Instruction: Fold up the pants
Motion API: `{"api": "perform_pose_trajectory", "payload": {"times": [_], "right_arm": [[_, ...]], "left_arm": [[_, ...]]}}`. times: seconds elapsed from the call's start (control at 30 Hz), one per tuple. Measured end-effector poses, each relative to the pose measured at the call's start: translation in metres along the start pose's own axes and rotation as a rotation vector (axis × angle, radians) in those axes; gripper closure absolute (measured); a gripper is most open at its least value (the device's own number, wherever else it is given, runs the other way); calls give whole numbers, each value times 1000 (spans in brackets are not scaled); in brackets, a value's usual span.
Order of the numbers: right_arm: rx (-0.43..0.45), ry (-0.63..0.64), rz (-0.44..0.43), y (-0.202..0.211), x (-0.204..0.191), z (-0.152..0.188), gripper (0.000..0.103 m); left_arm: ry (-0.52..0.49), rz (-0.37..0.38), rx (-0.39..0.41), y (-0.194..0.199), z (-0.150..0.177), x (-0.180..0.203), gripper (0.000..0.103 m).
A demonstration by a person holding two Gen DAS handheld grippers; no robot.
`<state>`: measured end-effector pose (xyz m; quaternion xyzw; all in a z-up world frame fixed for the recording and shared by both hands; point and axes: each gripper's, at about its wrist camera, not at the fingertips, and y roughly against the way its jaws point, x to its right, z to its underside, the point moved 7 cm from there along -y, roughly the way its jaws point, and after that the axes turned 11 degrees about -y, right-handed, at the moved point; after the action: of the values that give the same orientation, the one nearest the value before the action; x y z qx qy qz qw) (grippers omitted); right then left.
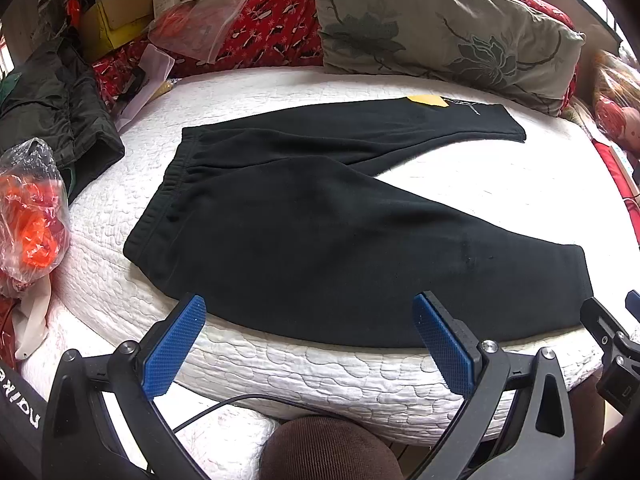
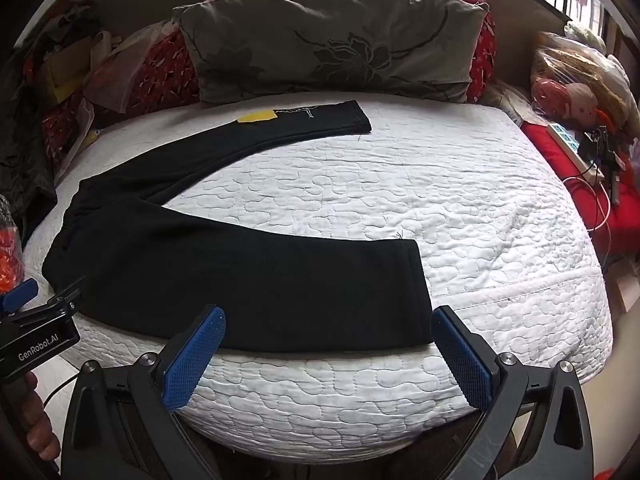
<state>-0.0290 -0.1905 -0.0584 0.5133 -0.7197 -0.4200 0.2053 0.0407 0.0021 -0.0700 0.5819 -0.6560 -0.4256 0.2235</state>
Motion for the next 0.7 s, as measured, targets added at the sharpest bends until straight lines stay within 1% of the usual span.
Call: {"api": "perform_pose_trajectory", "payload": {"times": [0.7], "right_arm": [[1, -1, -2, 1, -1, 1, 0]], "left_arm": [[1, 0, -14, 0, 2, 0, 0]]}}
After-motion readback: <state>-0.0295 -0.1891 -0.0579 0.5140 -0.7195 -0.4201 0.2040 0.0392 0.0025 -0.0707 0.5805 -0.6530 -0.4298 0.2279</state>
